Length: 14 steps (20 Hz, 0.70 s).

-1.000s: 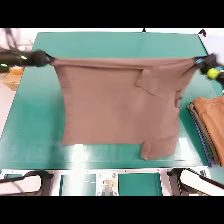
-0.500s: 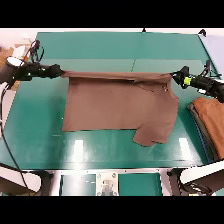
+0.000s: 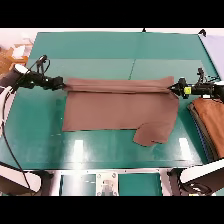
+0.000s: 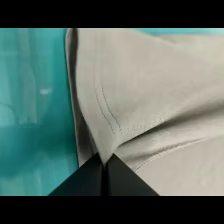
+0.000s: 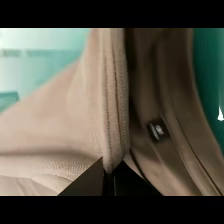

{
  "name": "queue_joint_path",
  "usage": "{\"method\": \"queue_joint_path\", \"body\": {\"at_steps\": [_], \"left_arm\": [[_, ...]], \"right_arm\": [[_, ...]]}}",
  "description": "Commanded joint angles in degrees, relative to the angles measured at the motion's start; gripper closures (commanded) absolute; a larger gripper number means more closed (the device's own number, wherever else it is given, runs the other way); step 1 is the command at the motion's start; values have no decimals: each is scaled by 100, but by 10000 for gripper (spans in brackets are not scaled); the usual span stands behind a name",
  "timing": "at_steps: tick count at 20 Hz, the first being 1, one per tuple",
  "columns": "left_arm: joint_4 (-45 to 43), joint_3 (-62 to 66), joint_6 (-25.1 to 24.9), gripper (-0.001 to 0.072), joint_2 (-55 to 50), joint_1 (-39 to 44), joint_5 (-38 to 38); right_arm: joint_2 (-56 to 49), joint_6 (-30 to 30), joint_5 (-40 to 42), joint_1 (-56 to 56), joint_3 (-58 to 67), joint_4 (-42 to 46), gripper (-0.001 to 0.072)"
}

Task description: Fold the shirts.

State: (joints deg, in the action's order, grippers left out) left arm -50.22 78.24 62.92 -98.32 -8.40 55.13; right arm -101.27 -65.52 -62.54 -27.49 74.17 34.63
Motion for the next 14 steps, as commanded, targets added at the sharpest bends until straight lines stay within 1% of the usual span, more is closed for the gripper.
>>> {"method": "queue_joint_path", "body": {"at_steps": [1, 6, 7, 8, 9, 10, 11, 12, 14], "left_arm": [[9, -232, 52, 687, -4, 13, 83], [273, -398, 48, 686, -4, 13, -42], [361, -398, 52, 685, -4, 13, 22], [468, -396, 127, 683, -2, 13, 149], [481, -389, 258, 513, 15, -4, 275], [466, -313, 516, 268, 15, -57, 514], [455, -212, 640, 278, 15, -153, 848], [442, -83, 778, 278, 17, -310, 1338], [407, -24, 1045, 278, 188, -702, 2194]], "right_arm": [[20, -417, -149, -4, 4, 638, 699], [20, -417, -138, 96, 9, 588, 697], [20, -420, -140, 107, 9, 505, 673], [20, -466, -144, 103, 22, 367, 585], [28, -527, -208, 94, 92, 232, 505], [63, -614, -315, 68, 205, 205, 478], [142, -673, -455, 22, 315, 221, 466], [271, -813, -601, -55, 396, 297, 466], [710, -1141, -887, -282, 389, 787, 467]]}}
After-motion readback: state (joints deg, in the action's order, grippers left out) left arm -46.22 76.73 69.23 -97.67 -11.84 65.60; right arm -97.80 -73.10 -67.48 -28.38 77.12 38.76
